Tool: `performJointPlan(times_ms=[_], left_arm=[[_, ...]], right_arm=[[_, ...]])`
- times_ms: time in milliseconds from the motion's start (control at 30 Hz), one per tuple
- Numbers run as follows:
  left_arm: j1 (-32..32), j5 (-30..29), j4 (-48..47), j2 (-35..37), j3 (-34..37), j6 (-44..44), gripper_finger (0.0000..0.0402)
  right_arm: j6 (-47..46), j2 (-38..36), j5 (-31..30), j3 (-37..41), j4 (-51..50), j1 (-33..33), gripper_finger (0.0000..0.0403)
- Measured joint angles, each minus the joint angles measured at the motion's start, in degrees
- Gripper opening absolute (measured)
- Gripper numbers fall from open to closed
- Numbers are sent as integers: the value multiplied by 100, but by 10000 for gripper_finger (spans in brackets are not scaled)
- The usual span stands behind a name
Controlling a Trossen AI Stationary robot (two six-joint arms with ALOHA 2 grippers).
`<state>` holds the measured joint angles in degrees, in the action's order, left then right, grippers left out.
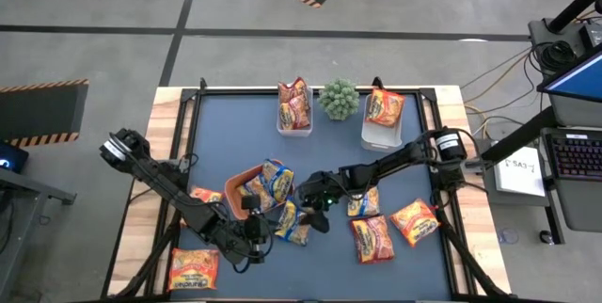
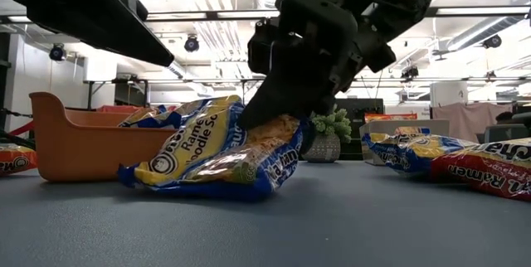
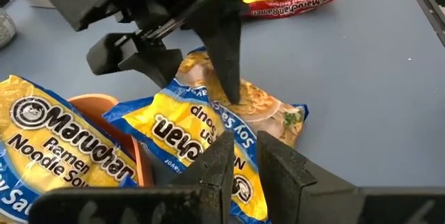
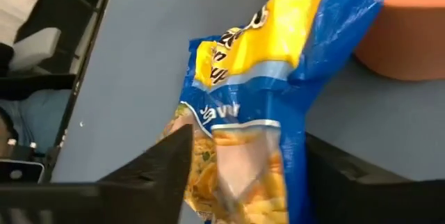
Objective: Sort Maruchan noodles
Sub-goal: Put the blue noodle pack into the orange bin
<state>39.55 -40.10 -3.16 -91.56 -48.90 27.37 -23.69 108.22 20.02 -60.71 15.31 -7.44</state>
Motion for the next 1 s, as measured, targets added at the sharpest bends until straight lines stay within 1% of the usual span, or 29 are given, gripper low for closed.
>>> performJointPlan(times_ms=[100,200,300,367,500,567,700,800,833,900,1000], left_arm=[[41,-43,-122,143,1,-233,47],[112,-361,-355,491,2,-569,47],[178,-746,-608,956,2,-892,47],[224,-1059,-742,1272,3,-1102,47],[319,-1648,-845,1813,159,-1437,47],[340,-1837,-842,2048,307,-1488,47],[341,-2045,-861,2475,770,-1415,47],[339,-2326,-827,2747,1039,-1300,47],[339,-2410,-815,2817,1109,-1285,47],[339,-2554,-817,2955,1227,-1278,47],[339,-2932,-796,3124,1343,-1363,47]], right_arm=[[-205,-4,171,0,0,0,154],[-384,-10,260,0,-1,-5,114],[-514,-22,275,0,0,-19,85],[-528,-33,273,0,0,-42,74],[-640,-99,272,0,48,-90,64],[-721,-158,270,0,151,-137,64],[-989,-266,267,-2,623,-240,64],[-1281,-310,227,-4,1186,-278,63],[-1380,-315,137,-4,1375,-284,63],[-1596,-322,-275,-9,1649,-283,63],[-1772,-326,-972,-9,1711,-269,63]])
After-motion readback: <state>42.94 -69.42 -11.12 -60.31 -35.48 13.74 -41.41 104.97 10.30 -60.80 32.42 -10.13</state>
